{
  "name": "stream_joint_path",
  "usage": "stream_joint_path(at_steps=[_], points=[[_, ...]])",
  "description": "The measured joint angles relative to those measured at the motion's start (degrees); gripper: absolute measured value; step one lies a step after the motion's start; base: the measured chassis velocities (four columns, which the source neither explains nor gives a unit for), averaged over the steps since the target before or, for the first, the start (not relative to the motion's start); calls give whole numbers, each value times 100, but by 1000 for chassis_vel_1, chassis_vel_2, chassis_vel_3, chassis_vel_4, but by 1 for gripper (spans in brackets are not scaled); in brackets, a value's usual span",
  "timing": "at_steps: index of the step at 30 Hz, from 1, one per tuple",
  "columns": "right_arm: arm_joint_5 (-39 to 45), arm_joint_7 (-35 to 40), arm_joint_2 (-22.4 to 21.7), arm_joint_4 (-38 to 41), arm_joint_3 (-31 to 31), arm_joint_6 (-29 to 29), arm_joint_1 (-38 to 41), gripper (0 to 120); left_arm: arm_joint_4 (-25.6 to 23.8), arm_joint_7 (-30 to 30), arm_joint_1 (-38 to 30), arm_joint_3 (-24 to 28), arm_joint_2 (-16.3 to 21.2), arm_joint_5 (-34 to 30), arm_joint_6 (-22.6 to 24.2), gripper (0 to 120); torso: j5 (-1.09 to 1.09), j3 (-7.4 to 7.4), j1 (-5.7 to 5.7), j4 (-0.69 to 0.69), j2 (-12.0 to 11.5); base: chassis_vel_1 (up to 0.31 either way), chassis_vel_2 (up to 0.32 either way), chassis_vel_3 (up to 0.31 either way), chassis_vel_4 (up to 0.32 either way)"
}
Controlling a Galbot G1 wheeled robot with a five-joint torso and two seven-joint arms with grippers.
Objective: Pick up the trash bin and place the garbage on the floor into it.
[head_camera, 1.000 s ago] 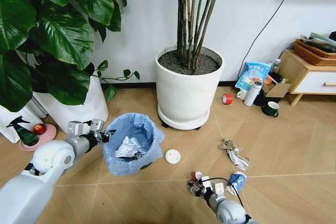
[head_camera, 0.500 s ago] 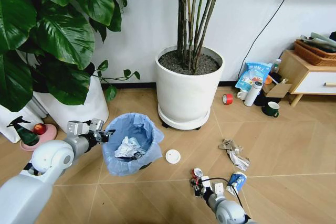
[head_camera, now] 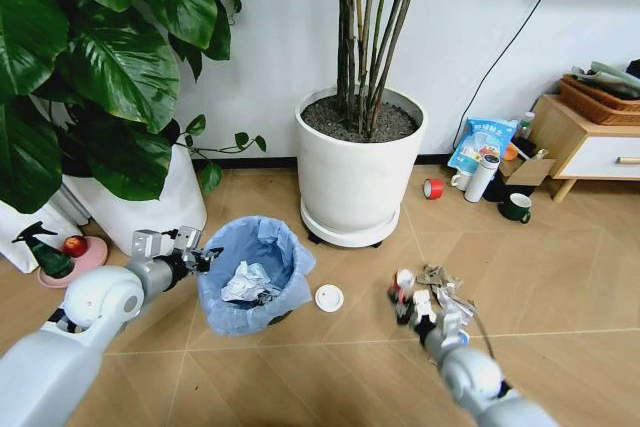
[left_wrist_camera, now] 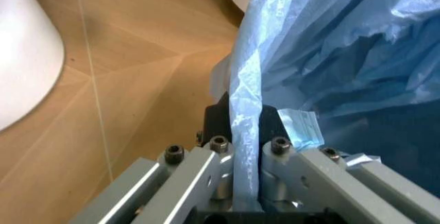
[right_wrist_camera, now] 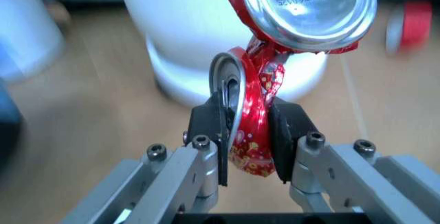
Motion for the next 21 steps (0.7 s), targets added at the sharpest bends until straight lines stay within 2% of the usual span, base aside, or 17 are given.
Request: stream_joint_path(at_steps=[3, 5, 6, 9, 13, 21], points=[[65, -15, -211, 464, 36, 14, 190, 15, 52, -3, -73, 112, -47, -3, 3, 0, -2, 0, 0, 0, 0, 0, 0, 0, 0], [276, -31, -470, 1045, 4, -11, 478, 15, 106, -4, -151, 245, -118, -29, 20, 0, -1, 0, 0, 0, 0, 0, 0, 0, 0], [276, -31, -470, 1045, 4, -11, 478, 15, 106, -4, -151, 245, -118, -29, 20, 0, -1, 0, 0, 0, 0, 0, 0, 0, 0], [692, -78, -702, 1697, -215, -128, 938, 15, 179, -5, -223, 392, -184, -44, 35, 0, -2, 0, 0, -1, 0, 0, 0, 0, 0], [1210, -119, -825, 2238, -687, -302, 1550, 15, 273, 32, -325, 575, -229, -35, 62, 0, -1, 0, 0, 1, 0, 0, 0, 0, 0], [1558, -63, -840, 2690, -1443, -463, 1918, 15, 592, 43, -818, 1061, -458, -19, 102, 0, -1, 0, 0, -1, 0, 0, 0, 0, 0]])
